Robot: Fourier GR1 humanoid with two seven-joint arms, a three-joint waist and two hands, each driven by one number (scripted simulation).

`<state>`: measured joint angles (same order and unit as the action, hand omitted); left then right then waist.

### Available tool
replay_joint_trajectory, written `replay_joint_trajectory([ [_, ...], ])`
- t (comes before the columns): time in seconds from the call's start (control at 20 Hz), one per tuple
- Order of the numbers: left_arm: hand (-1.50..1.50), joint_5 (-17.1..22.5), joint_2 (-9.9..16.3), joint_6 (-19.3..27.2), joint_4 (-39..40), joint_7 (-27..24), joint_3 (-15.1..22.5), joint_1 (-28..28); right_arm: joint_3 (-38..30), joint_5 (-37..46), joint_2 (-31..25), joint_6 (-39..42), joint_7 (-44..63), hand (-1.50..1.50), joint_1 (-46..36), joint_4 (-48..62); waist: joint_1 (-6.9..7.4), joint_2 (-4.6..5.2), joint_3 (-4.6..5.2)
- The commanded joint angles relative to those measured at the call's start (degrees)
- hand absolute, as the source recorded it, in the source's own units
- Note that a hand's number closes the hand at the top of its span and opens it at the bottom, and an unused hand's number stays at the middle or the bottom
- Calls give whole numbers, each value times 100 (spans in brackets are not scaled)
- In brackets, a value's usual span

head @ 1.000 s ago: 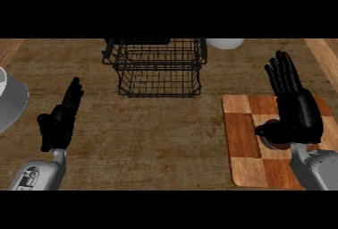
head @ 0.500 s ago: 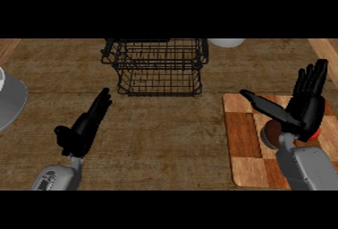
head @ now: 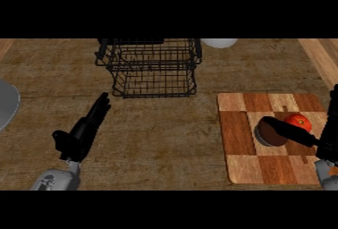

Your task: Pick the cupcake from the cutting board and place it in the tiered basket

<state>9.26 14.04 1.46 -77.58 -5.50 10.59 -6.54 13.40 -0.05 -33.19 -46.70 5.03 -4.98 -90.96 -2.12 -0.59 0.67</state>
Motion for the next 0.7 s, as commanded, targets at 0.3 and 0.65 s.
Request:
replay_joint_trajectory([
  [0.3,0,27,62,-62,-73,-46,-52,59,930,948,-2459,1753,3089,-150,722,-716,57,-17,43],
  [0.65,0,-86,-90,-95,110,-139,86,14,1290,1324,-2909,2612,6246,-150,-28,-2843,174,27,-15],
])
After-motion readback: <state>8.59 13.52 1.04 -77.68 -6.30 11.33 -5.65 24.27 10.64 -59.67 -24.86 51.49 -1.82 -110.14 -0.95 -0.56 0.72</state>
